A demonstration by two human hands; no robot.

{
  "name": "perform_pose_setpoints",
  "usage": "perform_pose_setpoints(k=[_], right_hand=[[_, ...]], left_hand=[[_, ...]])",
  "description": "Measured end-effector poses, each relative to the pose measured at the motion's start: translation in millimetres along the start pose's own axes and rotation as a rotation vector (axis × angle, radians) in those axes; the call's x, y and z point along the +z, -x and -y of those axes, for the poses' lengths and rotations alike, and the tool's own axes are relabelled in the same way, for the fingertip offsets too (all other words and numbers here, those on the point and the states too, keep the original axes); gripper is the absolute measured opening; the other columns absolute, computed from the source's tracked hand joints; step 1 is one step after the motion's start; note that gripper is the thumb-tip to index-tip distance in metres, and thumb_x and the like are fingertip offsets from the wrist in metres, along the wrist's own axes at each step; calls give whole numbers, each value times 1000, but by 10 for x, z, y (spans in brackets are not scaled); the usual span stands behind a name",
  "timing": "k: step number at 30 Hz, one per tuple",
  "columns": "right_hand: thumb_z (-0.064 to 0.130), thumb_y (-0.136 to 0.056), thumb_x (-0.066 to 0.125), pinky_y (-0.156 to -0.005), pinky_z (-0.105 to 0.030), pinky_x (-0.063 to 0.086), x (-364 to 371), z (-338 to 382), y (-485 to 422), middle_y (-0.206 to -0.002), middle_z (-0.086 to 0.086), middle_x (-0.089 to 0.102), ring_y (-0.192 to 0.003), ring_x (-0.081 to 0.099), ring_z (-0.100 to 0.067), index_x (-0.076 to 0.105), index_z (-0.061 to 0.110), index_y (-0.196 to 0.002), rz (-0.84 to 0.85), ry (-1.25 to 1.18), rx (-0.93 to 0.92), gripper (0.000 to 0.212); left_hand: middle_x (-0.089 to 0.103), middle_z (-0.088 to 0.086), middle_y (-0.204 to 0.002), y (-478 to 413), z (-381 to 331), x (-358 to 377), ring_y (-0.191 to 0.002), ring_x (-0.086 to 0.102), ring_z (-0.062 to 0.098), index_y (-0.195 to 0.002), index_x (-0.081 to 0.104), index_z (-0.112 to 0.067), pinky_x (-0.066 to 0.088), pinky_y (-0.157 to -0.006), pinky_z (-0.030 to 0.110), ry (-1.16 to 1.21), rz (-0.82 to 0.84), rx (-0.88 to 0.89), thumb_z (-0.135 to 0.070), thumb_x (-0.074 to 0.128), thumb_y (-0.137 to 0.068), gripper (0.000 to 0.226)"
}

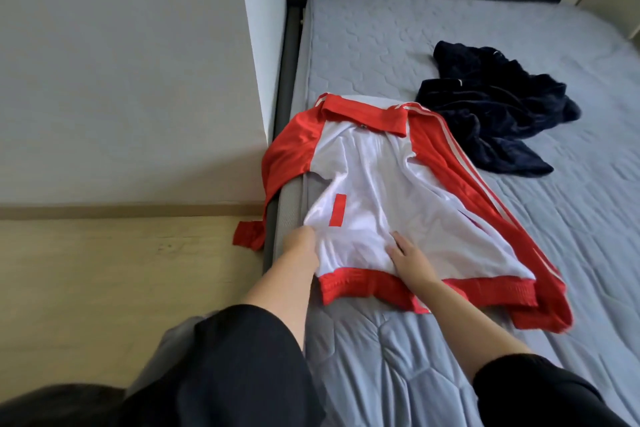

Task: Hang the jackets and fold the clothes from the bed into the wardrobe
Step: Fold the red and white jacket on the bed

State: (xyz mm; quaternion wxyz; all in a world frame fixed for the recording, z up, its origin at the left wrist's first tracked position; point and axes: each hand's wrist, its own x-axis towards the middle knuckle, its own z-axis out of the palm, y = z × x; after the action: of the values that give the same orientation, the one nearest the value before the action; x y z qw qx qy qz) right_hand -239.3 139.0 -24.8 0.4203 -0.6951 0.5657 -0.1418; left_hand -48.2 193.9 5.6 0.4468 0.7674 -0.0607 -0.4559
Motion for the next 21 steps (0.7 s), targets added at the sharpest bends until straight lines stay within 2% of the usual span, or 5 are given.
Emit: perform_pose_setpoints(k=[5,9,12,15,21], right_hand=[[36,-95,55,-110,-22,19,14,-68,180,-150,-6,38,-139,33,-18,42,10,-142,41,57,-41,56],[51,-80,68,-115,-24,15,-73,-199,348,-155,-3,26,-144,21,-15,30,16,-148,107,250,-218,85],[61,-65,63,-118,-33,17,-176,-379,508,-158,-2,17,-146,16,-18,22,22,-151,110,542,-381,102],[41,-61,72,-113,-42,28,-277,-565,594,-144,-14,42,-133,40,-32,44,12,-139,-3,766,-509,88],[2,-67,67,-87,-43,46,-312,-527,519,-99,-13,63,-91,62,-35,66,7,-103,-164,962,-508,36]], left_hand=[[43,18,-143,-41,137,-268,-130,43,33,-140,38,2,38,-99,37,-188,-162,-129,-8,41,-98,43],[53,11,-118,223,116,-141,-112,50,32,-119,55,-13,43,-89,41,-774,-319,565,-9,56,-83,36],[58,2,-100,531,232,92,-102,55,25,-93,61,-18,47,-79,35,-1058,163,922,-27,58,-83,13],[47,4,-122,598,482,250,-115,43,25,-119,51,-22,42,-90,38,-1474,401,901,-44,66,-75,52],[44,10,-124,550,554,276,-115,43,31,-127,43,-14,43,-83,42,-1660,125,1051,-1,60,-79,52]])
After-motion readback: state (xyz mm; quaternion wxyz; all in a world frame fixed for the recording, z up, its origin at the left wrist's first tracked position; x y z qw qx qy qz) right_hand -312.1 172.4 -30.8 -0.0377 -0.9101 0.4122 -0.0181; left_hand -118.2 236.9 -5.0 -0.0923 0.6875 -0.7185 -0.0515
